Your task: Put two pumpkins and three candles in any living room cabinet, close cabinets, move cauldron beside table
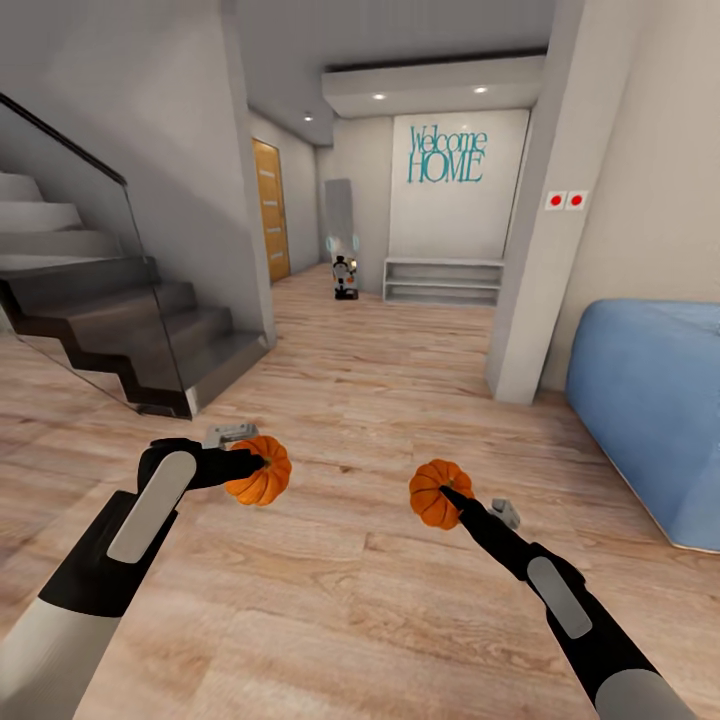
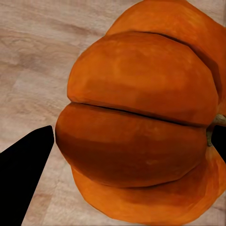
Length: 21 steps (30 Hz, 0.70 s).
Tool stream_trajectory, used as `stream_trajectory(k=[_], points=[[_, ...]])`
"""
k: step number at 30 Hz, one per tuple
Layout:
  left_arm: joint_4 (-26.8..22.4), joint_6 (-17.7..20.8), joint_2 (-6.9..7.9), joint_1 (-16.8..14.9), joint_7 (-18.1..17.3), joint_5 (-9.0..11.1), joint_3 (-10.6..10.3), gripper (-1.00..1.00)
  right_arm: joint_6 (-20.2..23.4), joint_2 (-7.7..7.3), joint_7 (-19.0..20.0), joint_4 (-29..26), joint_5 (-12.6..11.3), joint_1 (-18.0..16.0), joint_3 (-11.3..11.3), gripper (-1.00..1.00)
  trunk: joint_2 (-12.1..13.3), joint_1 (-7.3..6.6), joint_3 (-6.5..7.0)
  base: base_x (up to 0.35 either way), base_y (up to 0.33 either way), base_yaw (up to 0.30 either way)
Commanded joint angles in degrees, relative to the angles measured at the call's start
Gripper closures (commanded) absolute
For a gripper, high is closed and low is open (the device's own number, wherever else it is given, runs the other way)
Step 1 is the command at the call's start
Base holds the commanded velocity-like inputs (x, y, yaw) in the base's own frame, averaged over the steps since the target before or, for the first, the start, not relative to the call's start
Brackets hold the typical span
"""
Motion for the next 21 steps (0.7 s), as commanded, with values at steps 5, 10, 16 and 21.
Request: stream_trajectory(k=[5, 10, 16, 21], points=[[-0.03, 0.16, 0.03, -0.07, 0.68, 0.51, -0.12, 1.0, 0.26, -0.05, 0.17, 0.01, -0.71, -0.02, 0.08, 1.0, 2.0, -1.11, 0.84, 0.0, 0.0, 0.0], [-0.03, 0.2, 0.01, -0.07, 0.8, 0.56, -0.12, 1.0, 0.31, 0.02, -0.21, 0.01, -0.67, -0.02, 0.18, 1.0, 4.0, -2.21, 1.74, -0.001, 0.0, 0.0], [-0.03, 0.2, 0.01, -0.07, 0.82, 0.57, -0.11, 1.0, 0.34, 0.04, -0.38, 0.01, -0.66, -0.02, 0.21, 1.0, 6.41, -3.53, 2.82, -0.166, 0.0, 0.0], [-0.03, 0.2, 0.01, -0.07, 0.82, 0.63, -0.11, 1.0, 0.34, 0.04, -0.4, 0.01, -0.66, -0.02, 0.23, 1.0, 8.41, -4.63, 3.71, -0.304, 0.041, 0.0]])
